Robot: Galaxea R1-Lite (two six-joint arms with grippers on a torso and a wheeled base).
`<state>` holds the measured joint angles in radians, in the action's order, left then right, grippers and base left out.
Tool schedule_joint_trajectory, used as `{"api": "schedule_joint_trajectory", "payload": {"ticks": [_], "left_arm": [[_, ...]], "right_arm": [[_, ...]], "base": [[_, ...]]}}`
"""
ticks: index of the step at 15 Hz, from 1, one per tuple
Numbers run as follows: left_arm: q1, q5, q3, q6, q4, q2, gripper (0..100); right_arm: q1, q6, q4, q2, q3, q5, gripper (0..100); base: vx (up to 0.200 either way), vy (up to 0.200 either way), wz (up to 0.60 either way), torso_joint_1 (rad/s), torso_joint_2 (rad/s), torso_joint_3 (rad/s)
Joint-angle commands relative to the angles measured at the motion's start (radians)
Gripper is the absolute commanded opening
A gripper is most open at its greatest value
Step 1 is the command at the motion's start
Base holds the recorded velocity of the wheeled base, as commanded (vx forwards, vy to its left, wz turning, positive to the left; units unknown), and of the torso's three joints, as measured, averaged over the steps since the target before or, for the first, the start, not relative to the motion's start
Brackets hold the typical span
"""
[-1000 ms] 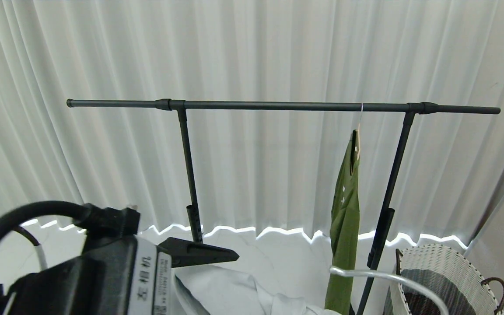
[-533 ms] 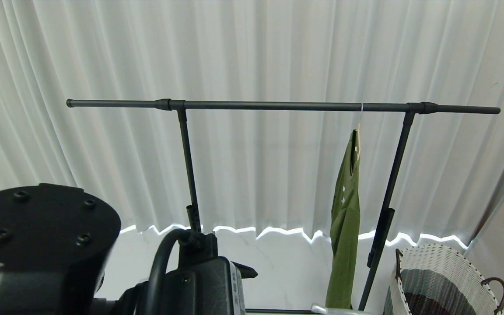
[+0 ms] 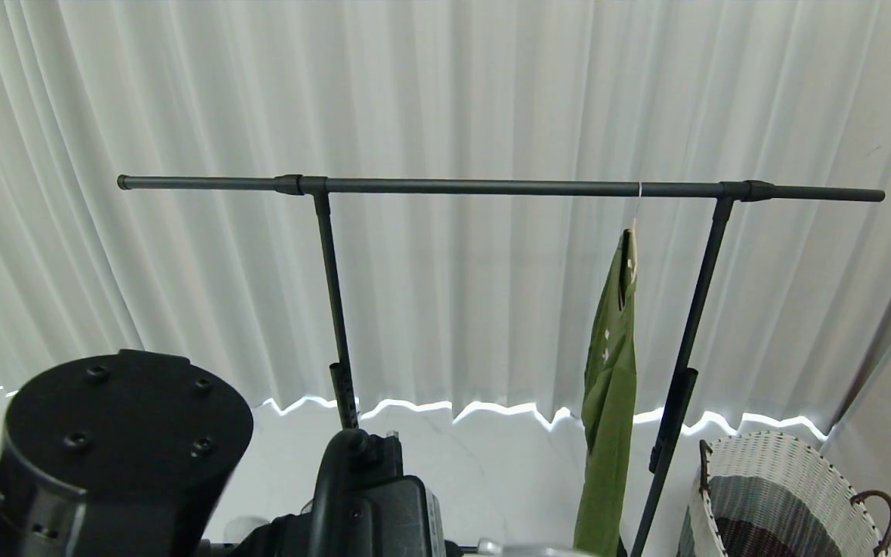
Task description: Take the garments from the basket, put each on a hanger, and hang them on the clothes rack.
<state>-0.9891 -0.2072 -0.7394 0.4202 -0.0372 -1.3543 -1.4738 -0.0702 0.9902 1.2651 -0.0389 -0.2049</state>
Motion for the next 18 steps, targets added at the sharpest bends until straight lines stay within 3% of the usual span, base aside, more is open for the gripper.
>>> {"api": "schedule_joint_trajectory", "payload": {"ticks": [1, 8, 9, 13, 18], "left_arm": [[0.0, 0.0, 0.015, 0.0, 0.0, 0.004, 0], [0.001, 0.005, 0.023, -0.001, 0.002, 0.01, 0], [0.003, 0.006, 0.025, -0.001, 0.003, 0.01, 0], [0.003, 0.055, 0.052, 0.0, 0.003, 0.038, 0], [0.069, 0.209, 0.14, -0.008, 0.005, 0.109, 0]], "right_arm": [[0.0, 0.0, 0.001, 0.003, -0.001, -0.001, 0], [0.001, 0.0, 0.002, -0.004, -0.007, -0.004, 0], [0.001, 0.001, 0.001, -0.004, -0.004, -0.007, 100], [0.063, 0.003, 0.001, 0.0, 0.001, -0.051, 100], [0.136, 0.007, 0.001, 0.03, -0.007, -0.057, 100]], "base": [[0.0, 0.0, 0.0, 0.0, 0.0, 0.0], [0.0, 0.0, 0.0, 0.0, 0.0, 0.0], [0.0, 0.0, 0.0, 0.0, 0.0, 0.0], [0.0, 0.0, 0.0, 0.0, 0.0, 0.0], [0.0, 0.0, 0.0, 0.0, 0.0, 0.0]]}}
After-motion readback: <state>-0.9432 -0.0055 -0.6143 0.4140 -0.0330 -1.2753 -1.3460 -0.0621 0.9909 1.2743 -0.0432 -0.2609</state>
